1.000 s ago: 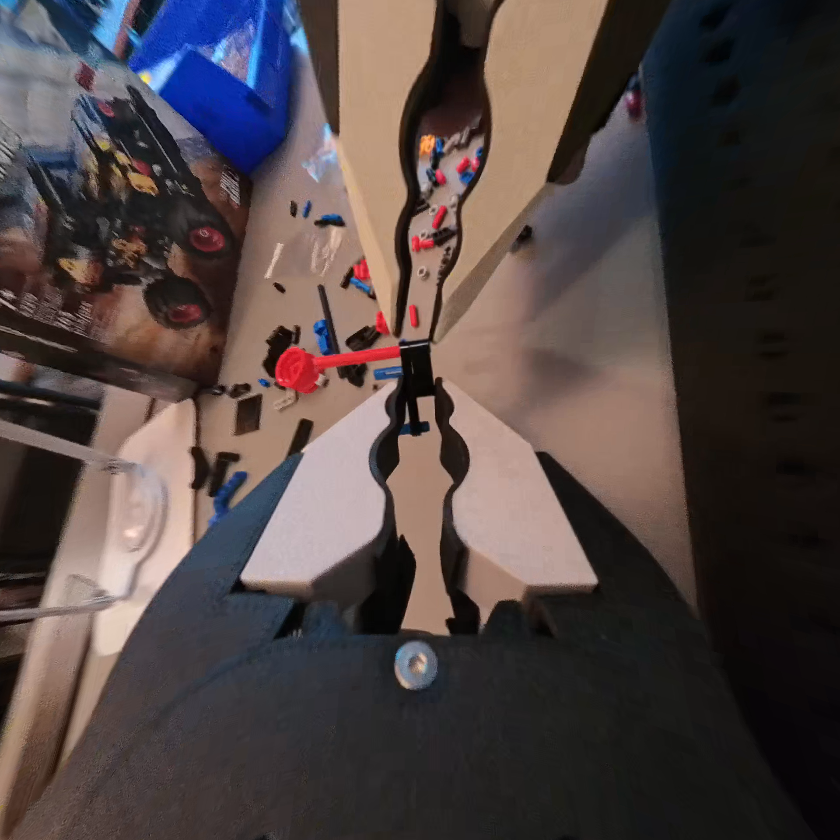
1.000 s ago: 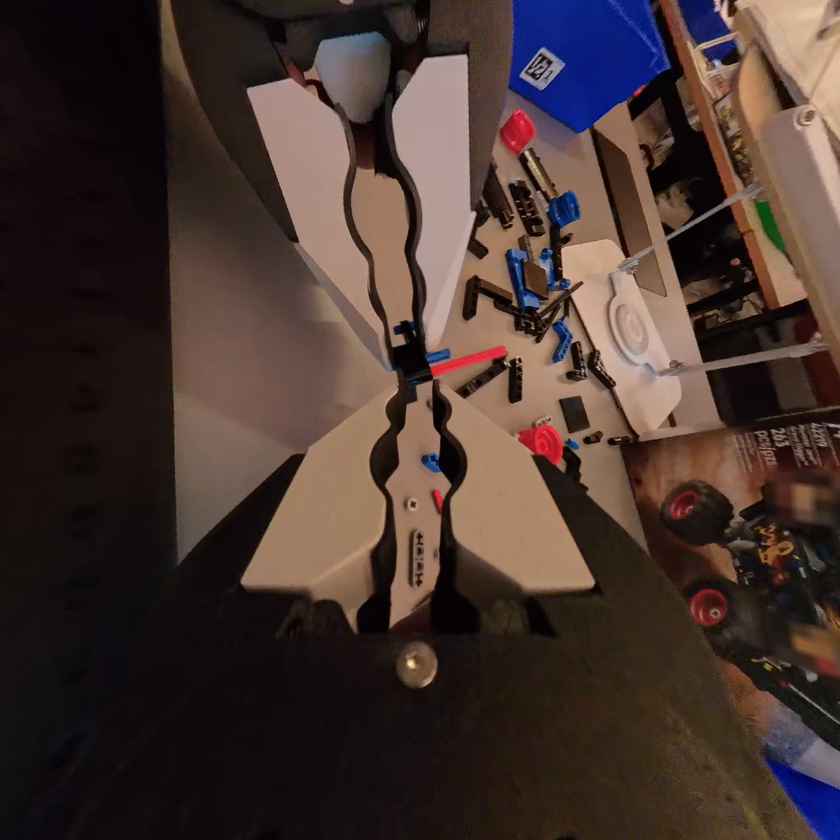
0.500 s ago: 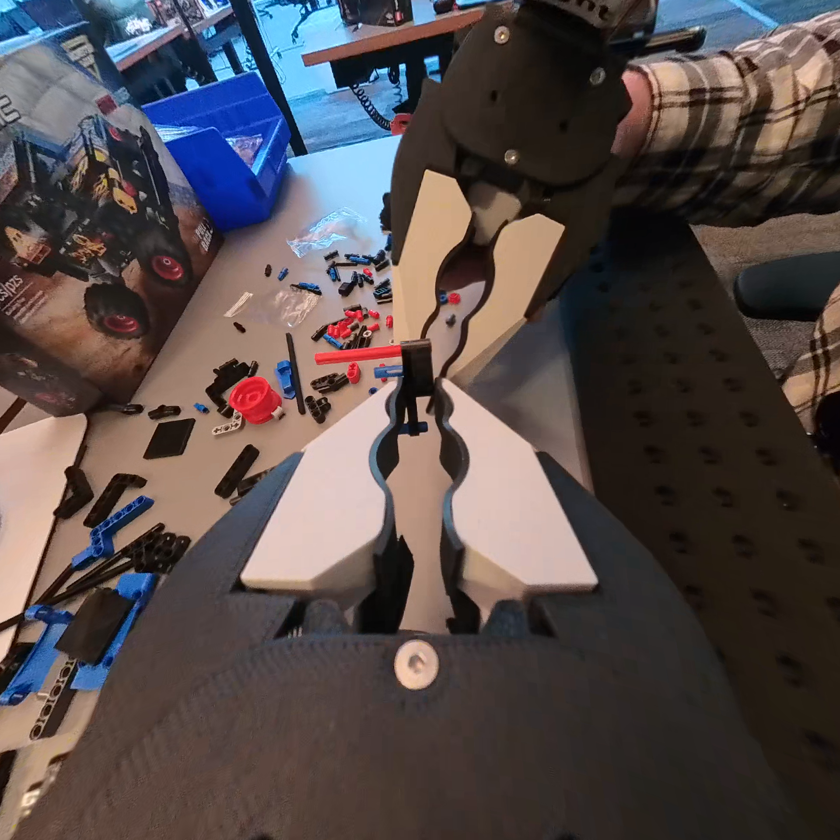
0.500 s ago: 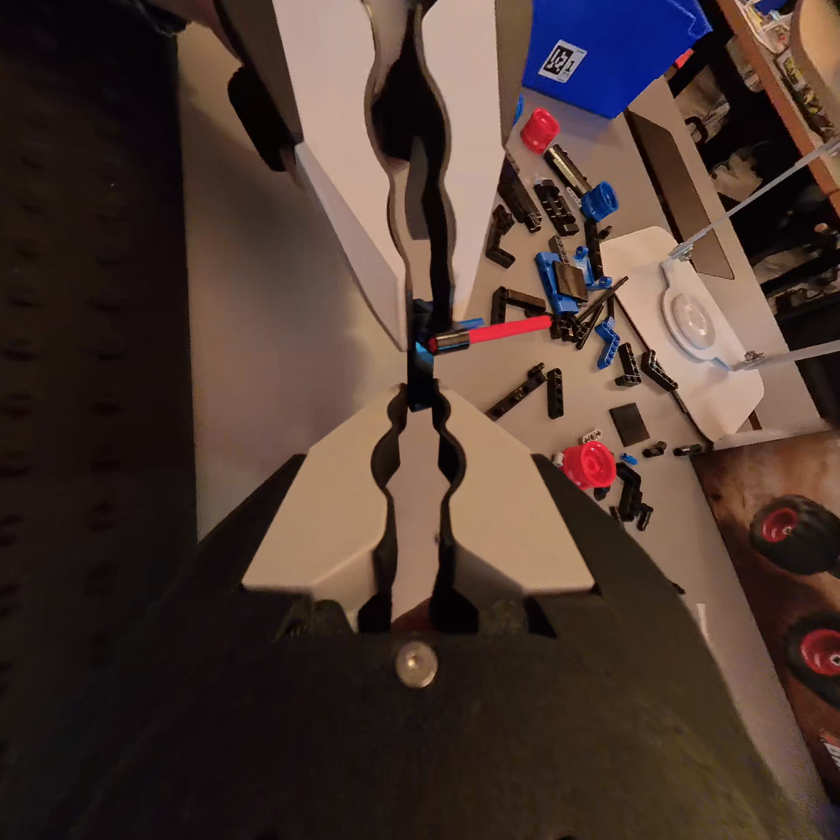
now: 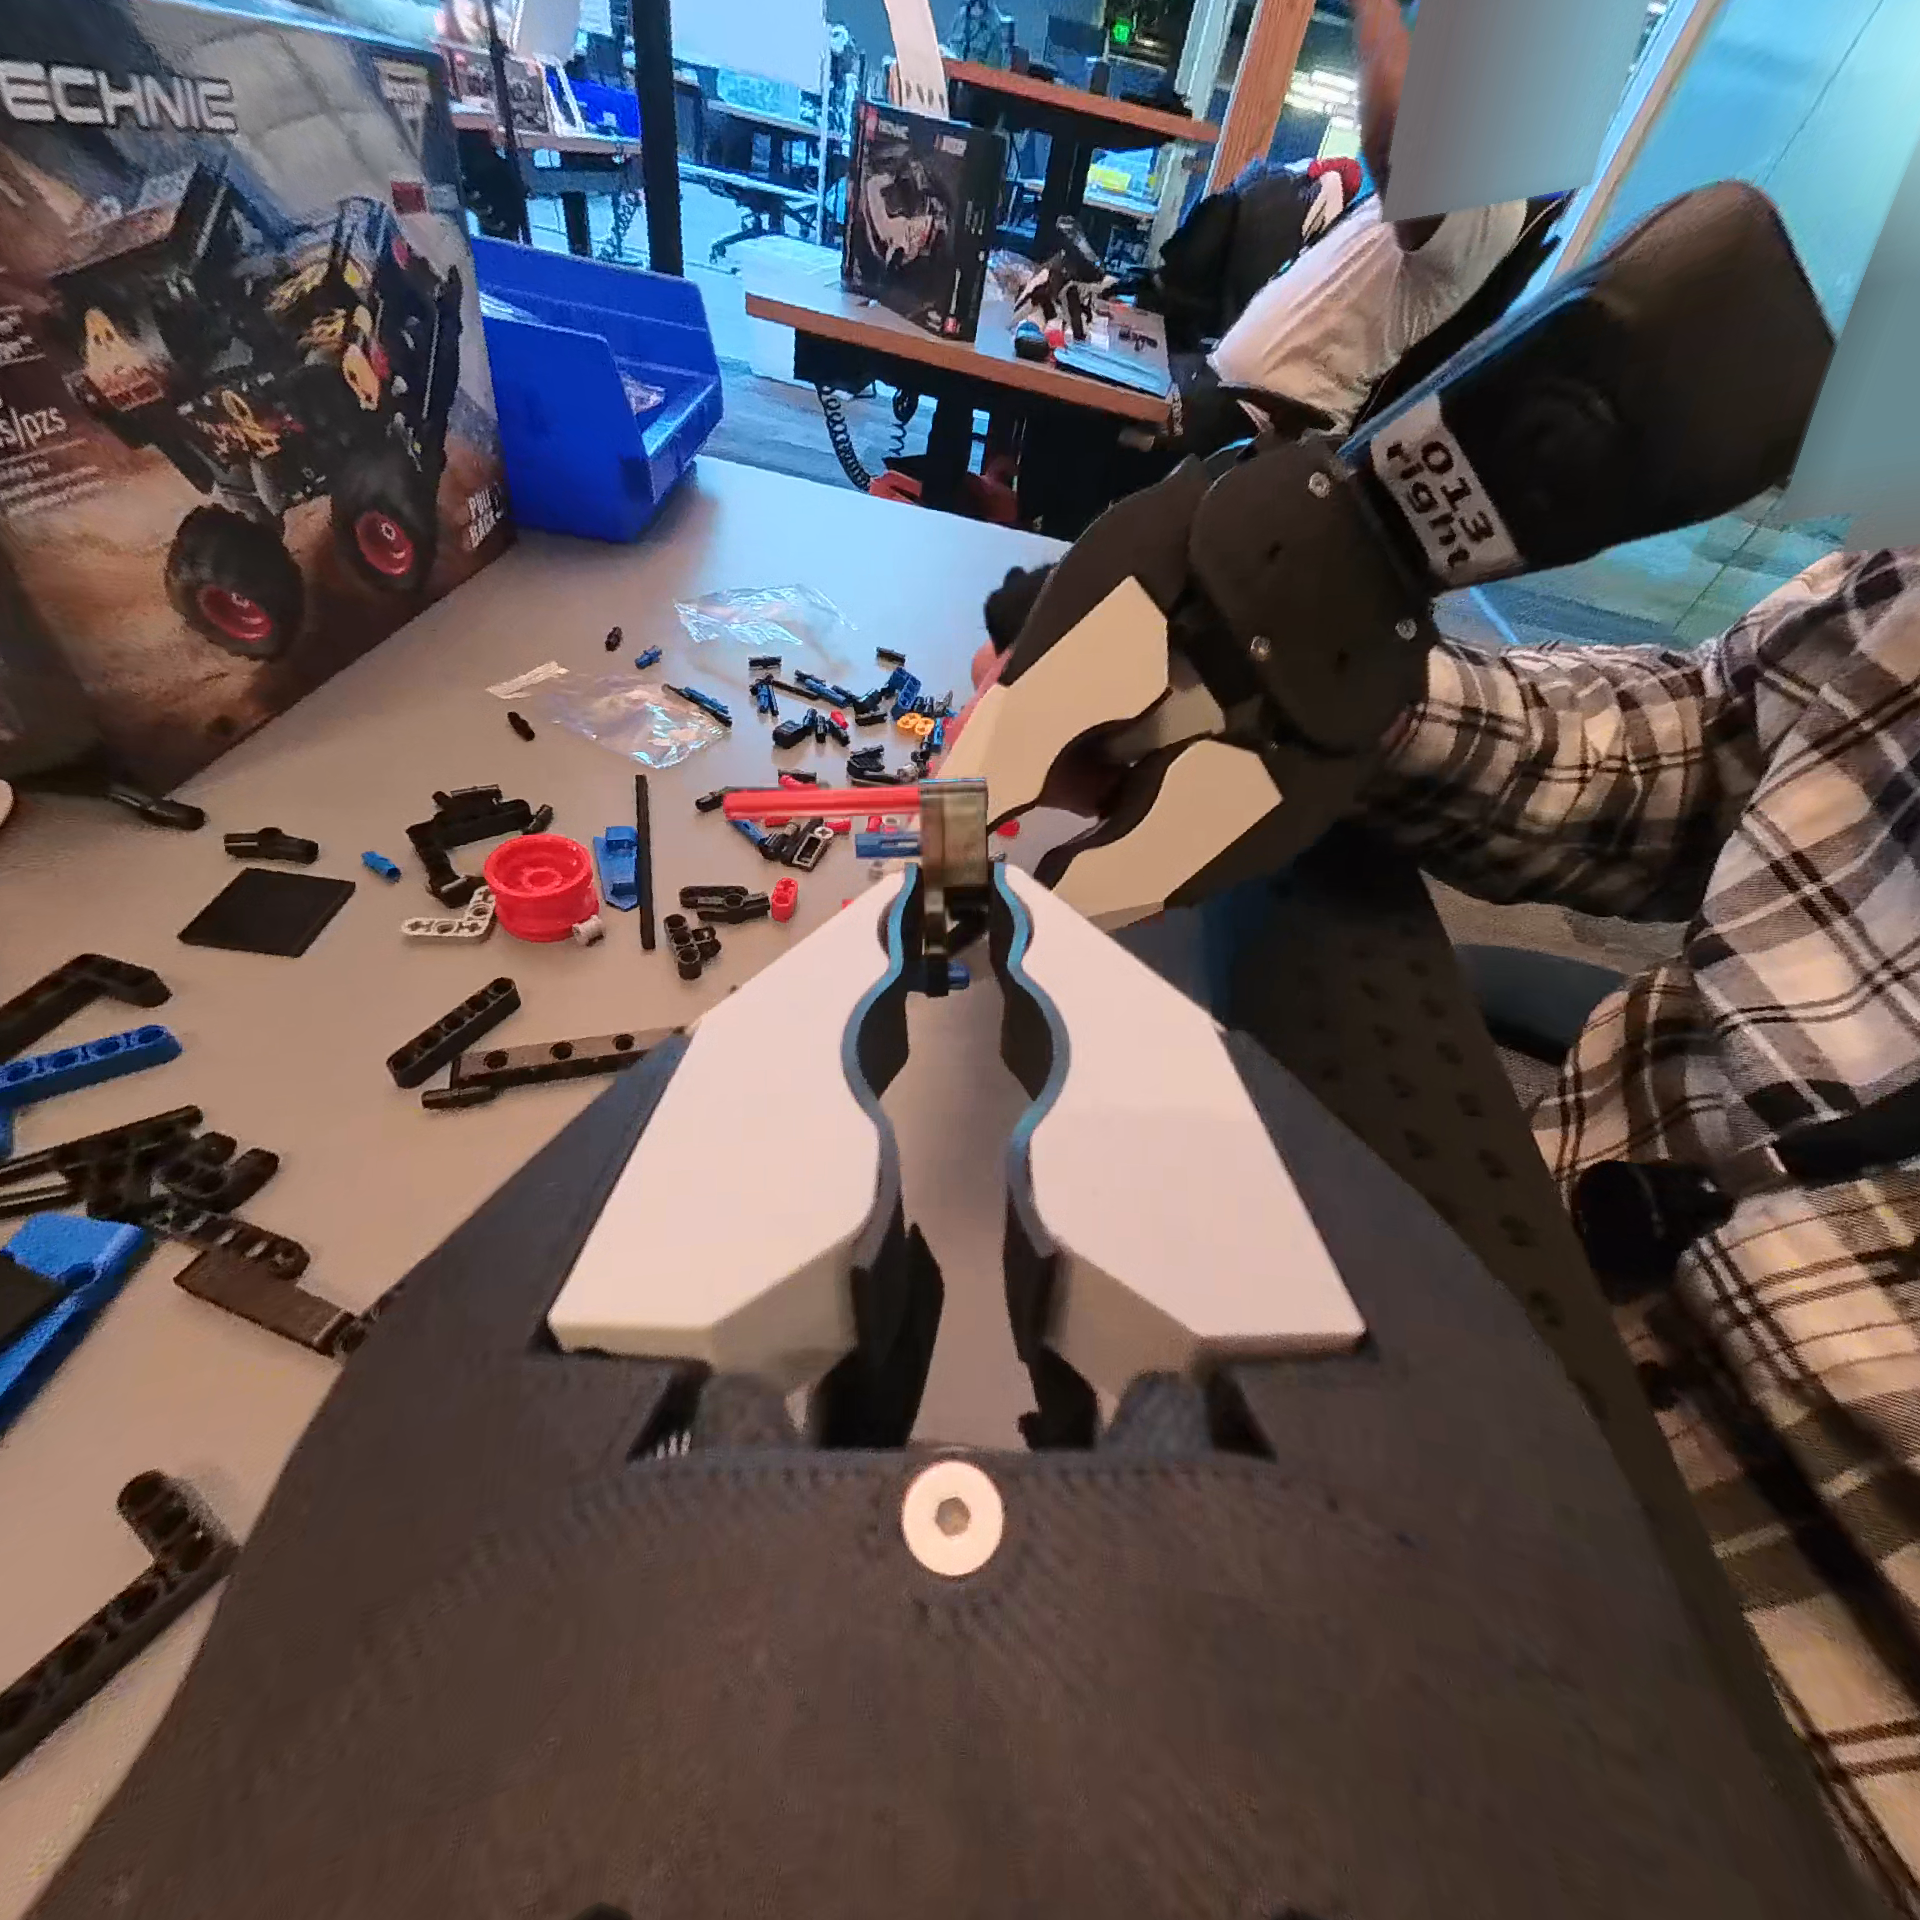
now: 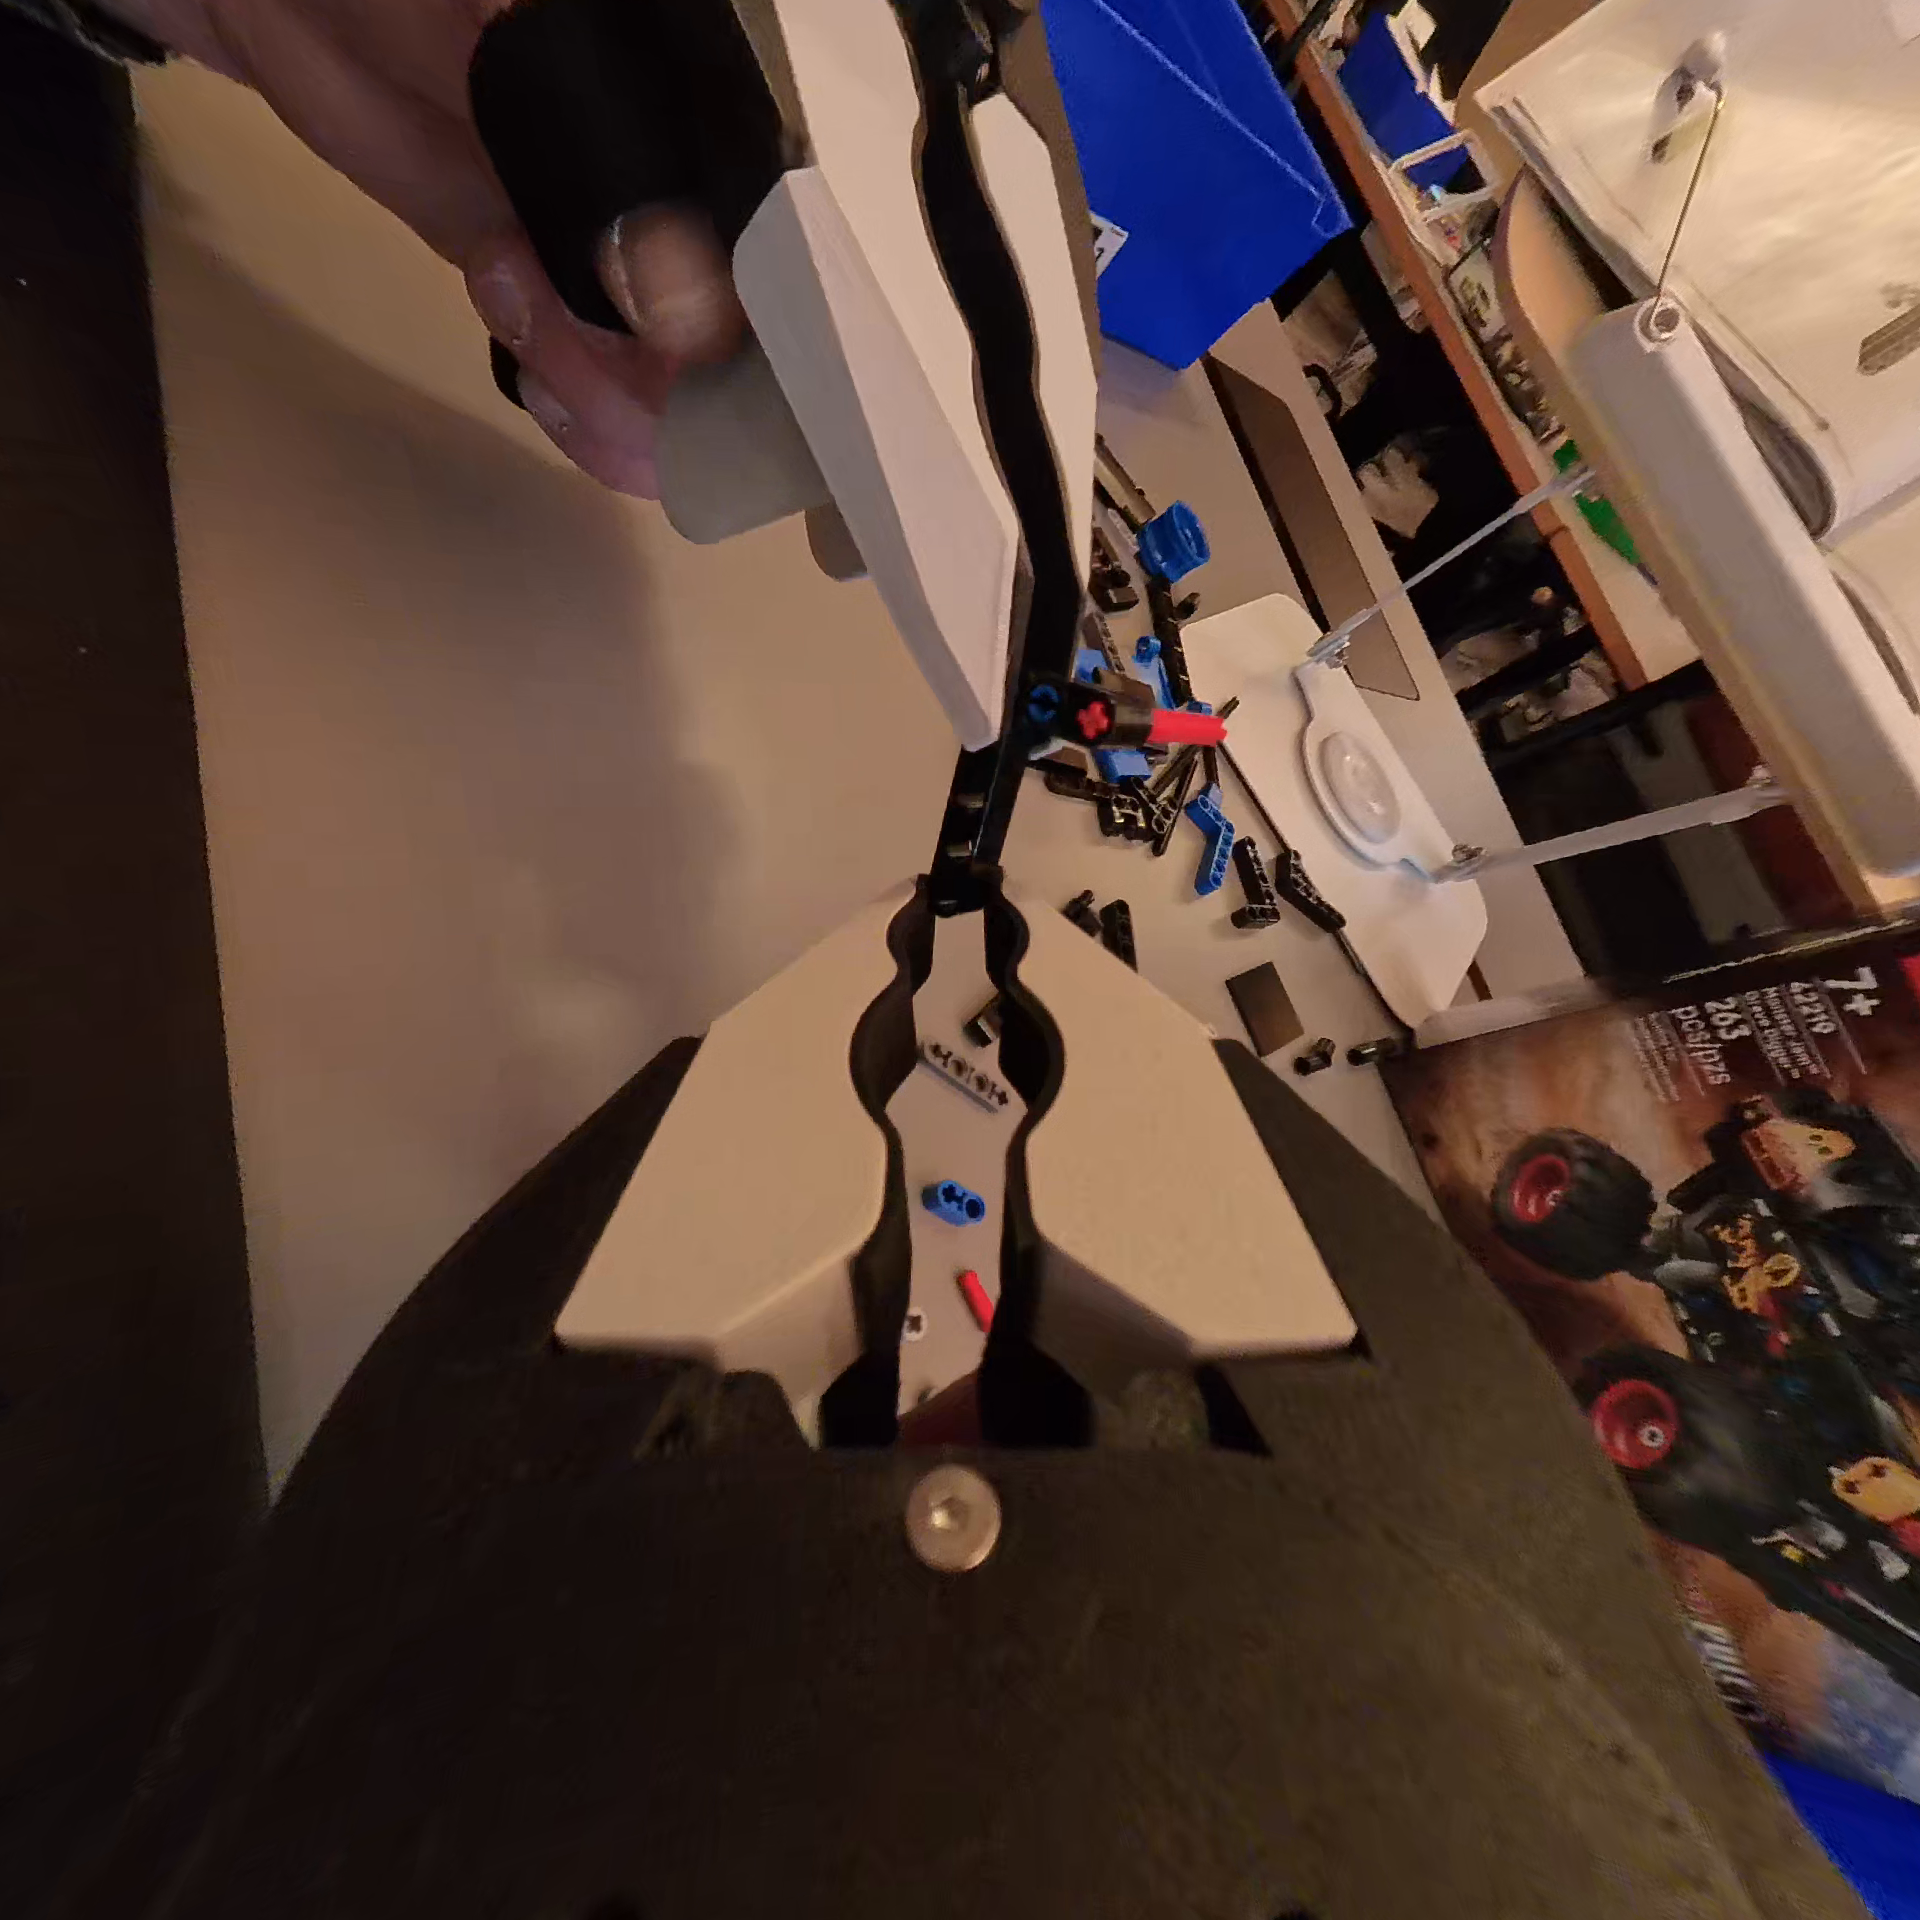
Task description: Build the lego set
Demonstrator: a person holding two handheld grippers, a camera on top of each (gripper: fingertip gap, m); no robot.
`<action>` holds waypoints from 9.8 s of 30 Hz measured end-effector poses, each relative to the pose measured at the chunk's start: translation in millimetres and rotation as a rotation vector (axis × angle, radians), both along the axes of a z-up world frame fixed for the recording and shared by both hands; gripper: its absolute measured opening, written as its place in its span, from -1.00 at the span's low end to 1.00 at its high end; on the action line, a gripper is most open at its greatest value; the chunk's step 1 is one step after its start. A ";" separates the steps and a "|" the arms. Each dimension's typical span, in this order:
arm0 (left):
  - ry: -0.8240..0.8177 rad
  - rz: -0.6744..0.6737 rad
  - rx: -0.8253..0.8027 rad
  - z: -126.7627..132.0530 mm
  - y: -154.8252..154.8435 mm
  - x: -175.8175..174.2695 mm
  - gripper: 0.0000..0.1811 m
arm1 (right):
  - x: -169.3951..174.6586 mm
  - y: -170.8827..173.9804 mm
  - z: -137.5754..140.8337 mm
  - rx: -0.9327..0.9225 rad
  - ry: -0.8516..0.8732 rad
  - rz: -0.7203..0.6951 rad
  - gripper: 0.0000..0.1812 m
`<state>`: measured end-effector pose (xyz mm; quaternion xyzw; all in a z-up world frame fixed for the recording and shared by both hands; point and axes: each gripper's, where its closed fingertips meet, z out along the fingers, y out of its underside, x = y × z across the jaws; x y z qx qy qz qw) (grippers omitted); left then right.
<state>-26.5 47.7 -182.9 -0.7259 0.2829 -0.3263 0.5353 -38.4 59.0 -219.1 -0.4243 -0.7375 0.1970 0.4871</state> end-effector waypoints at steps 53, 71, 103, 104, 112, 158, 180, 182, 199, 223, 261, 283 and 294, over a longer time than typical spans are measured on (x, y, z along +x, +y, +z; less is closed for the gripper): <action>0.629 0.186 0.612 11.4 7.6 1.7 -0.95 | 12.7 -43.5 14.7 -0.906 -0.041 0.226 -0.93; 0.670 0.141 0.336 -29.9 5.7 -18.7 -0.96 | 111.7 90.4 14.7 -0.419 -0.058 -0.295 -0.88; 0.628 0.086 0.265 -46.8 3.5 -5.2 -0.95 | 134.3 118.5 -69.1 -0.491 -0.310 -0.514 -0.98; 0.627 0.086 0.265 -46.6 3.4 -5.2 -0.95 | 134.5 118.0 -69.4 -0.512 -0.302 -0.512 -0.98; 0.614 0.076 0.250 -48.2 2.9 -3.5 -0.95 | 135.6 118.9 -69.1 -0.547 -0.275 -0.473 -0.98; 0.782 0.185 0.812 19.0 -9.7 34.0 -0.98 | 36.4 -30.5 56.0 -1.245 0.199 0.234 -0.97; 0.846 -0.262 0.244 -82.9 -9.7 0.0 -0.62 | 33.3 -12.3 -4.6 -0.978 0.038 0.040 -0.99; 0.864 -0.316 0.221 -93.9 -9.6 3.8 -0.69 | 33.7 -11.5 -8.4 -0.961 0.025 0.026 -0.99; 0.504 -0.168 0.339 -44.1 7.0 29.4 -0.96 | 38.5 -3.8 17.1 -0.912 0.150 0.048 -0.99; 0.365 -0.161 0.375 -17.8 2.4 33.7 -0.97 | 42.5 -12.4 35.8 -0.767 0.207 0.130 -0.99; 0.637 -0.169 0.456 -32.4 4.6 30.8 -0.97 | 44.9 -9.3 25.4 -0.666 0.067 0.213 -1.00; 0.615 -0.170 0.486 -26.1 -0.9 41.2 -0.97 | 49.5 -17.7 26.0 -0.668 0.064 0.262 -0.99; 0.660 -0.121 0.500 -28.0 7.2 39.7 -0.96 | 44.2 -8.5 24.5 -0.644 0.080 0.211 -0.99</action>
